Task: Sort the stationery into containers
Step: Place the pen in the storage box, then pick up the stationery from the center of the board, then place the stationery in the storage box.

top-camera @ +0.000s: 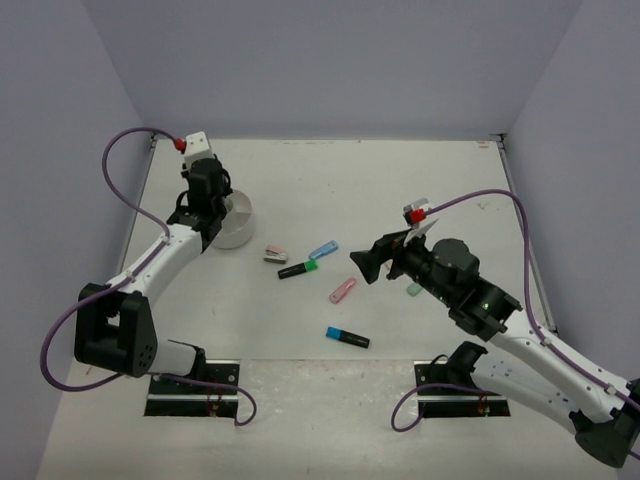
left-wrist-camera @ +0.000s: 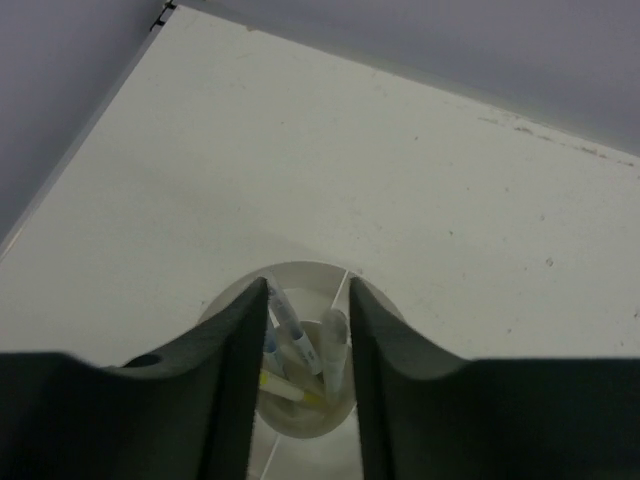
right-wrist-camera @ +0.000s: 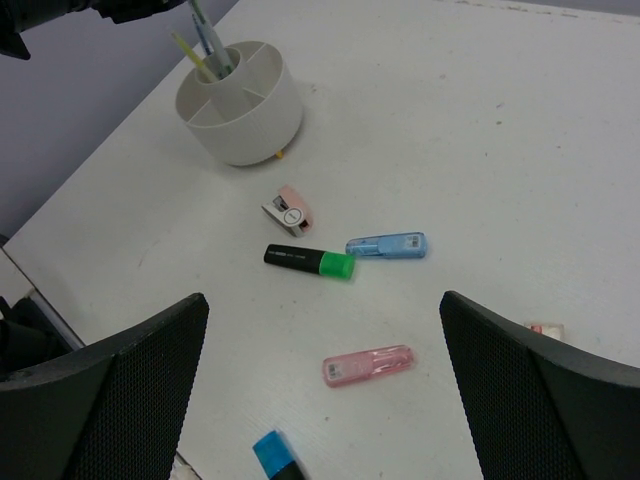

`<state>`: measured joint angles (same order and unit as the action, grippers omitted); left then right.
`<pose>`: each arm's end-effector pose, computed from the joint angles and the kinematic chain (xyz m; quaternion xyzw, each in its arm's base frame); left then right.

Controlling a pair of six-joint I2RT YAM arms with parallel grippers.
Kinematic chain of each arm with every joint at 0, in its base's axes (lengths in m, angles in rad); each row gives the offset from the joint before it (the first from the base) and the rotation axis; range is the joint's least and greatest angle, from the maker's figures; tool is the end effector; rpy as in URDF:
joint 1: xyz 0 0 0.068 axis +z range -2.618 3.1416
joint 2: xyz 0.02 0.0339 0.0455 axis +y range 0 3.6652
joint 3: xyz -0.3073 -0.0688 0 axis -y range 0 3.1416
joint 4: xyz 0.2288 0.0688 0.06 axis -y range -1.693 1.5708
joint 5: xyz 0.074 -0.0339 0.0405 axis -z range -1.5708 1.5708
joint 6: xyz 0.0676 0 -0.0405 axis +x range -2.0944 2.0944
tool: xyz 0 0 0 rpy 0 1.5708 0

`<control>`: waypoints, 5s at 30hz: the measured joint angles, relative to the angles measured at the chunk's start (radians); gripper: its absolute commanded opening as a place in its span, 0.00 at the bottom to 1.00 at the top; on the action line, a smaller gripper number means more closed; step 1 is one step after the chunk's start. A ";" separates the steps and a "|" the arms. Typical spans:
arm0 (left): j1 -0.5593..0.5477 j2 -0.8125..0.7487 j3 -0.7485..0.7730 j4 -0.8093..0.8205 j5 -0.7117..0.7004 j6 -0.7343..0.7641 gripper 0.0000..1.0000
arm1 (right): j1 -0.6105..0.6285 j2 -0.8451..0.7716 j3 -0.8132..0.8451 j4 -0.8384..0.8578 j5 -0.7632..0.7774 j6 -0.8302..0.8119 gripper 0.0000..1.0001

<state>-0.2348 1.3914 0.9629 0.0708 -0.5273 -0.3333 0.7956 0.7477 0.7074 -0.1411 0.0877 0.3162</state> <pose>0.3213 -0.0419 0.3290 -0.1874 0.7850 0.0513 0.5883 0.1195 0.1135 0.3477 -0.1550 0.7522 0.3089 0.5610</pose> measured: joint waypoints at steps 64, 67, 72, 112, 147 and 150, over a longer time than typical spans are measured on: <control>-0.146 -0.598 -0.258 -0.341 0.869 -0.207 0.97 | 0.353 0.707 0.189 -0.027 0.332 0.335 0.00; -0.148 -0.573 -0.287 -0.241 1.005 -0.279 0.88 | 0.373 0.606 0.147 0.103 0.306 0.200 0.00; -0.174 -0.560 -0.323 -0.107 1.134 -0.363 0.76 | 0.363 0.557 0.134 0.223 0.277 0.088 0.00; 0.413 -0.231 -0.142 0.051 0.524 0.035 0.00 | 0.218 0.220 -0.065 0.271 0.167 0.032 0.99; 0.507 0.180 -0.092 0.307 1.062 -0.005 0.82 | 0.219 0.134 -0.091 0.283 0.030 0.037 0.99; 0.507 0.153 -0.093 0.291 1.019 -0.037 0.99 | 0.218 0.184 -0.075 0.265 0.084 0.078 0.99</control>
<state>0.2726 1.5446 0.8703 0.3622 0.4916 -0.3699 1.0140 0.9316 0.6325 0.1243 0.1718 0.3940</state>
